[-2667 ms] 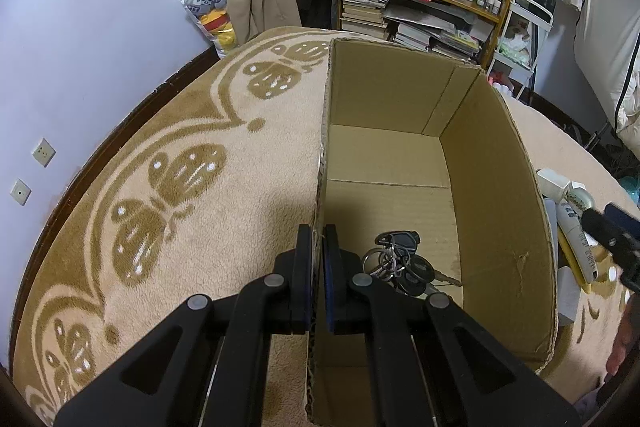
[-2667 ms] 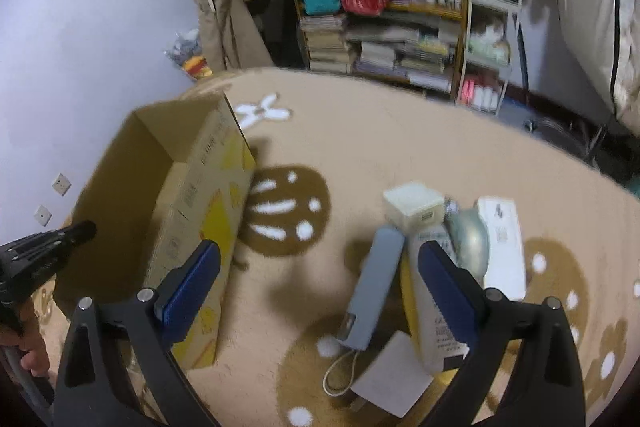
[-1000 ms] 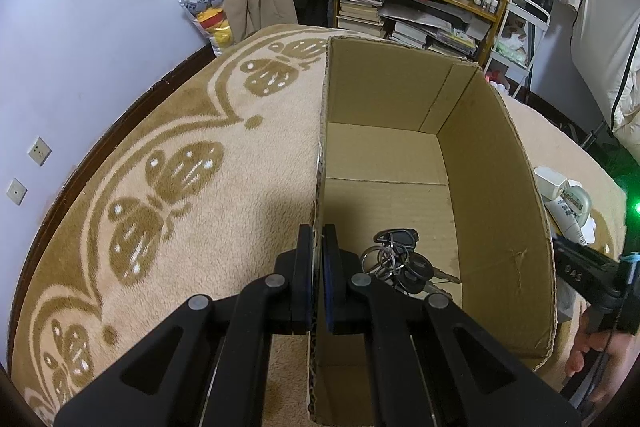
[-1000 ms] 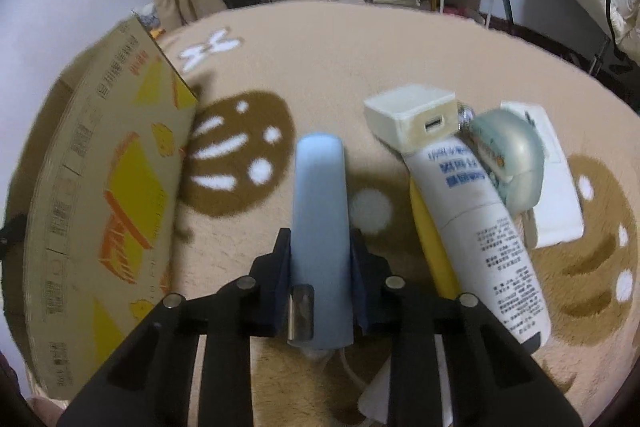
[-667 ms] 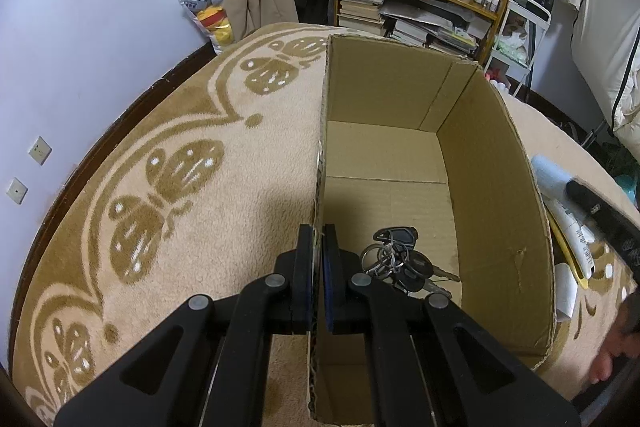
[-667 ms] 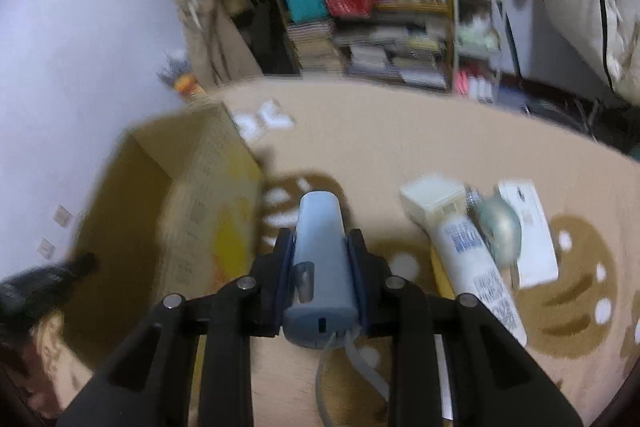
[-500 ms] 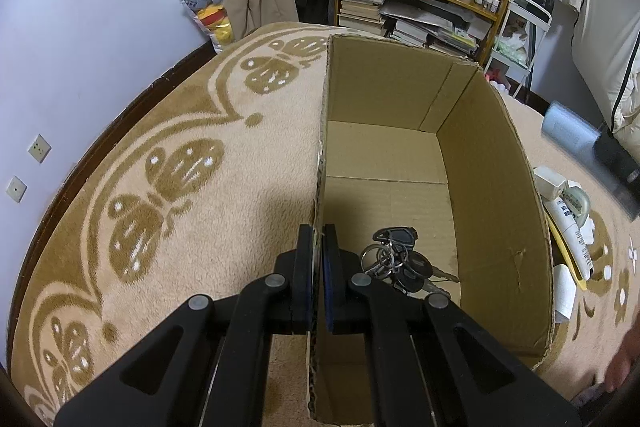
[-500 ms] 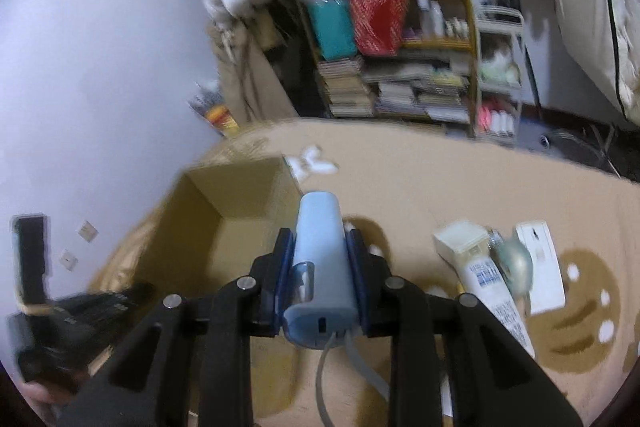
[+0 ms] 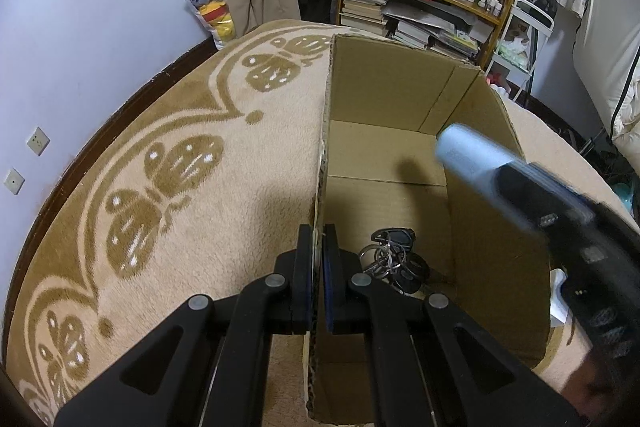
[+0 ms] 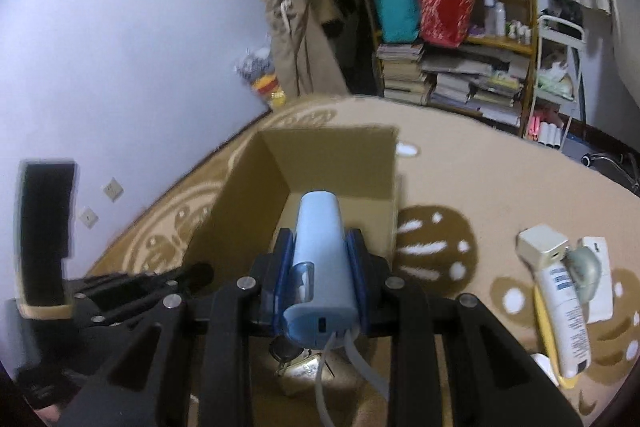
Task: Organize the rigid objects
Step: 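Lower the power bank into the box and open the right gripper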
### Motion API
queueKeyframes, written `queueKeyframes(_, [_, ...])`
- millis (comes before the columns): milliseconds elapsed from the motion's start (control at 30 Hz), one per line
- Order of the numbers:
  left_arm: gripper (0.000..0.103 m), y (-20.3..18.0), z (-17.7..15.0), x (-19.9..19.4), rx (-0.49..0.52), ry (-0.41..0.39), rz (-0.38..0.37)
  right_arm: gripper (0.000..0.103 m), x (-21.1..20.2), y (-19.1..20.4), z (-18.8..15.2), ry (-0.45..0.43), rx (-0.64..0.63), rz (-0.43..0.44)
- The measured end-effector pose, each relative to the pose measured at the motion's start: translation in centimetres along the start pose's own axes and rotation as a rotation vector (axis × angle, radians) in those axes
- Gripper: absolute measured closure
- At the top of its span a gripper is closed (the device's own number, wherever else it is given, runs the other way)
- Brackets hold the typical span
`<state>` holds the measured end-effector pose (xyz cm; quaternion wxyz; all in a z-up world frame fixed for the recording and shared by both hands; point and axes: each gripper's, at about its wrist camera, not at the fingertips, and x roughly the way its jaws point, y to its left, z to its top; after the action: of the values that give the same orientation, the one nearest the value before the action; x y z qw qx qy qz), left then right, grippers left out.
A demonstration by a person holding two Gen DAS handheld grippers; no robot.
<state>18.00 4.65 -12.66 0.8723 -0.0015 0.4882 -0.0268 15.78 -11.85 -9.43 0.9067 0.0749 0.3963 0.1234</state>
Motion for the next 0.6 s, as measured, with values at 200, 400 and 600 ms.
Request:
queueKeyframes(200, [0.099, 0.0, 0.0, -0.2, 0.002, -0.006, -0.008, 0.074, 1.1, -0.5, -1.3, 0.07, -0.022, 0.008])
queueKeyframes(400, [0.099, 0.1, 0.1, -0.1, -0.003, -0.003, -0.001, 0.074, -0.1, -0.3, -0.5, 0.054, -0.046, 0.011])
queueKeyframes(600, [0.099, 0.1, 0.2, -0.2, -0.001, -0.002, 0.004, 0.01, -3.2, -2.6, 1.6, -0.025, -0.038, -0.025])
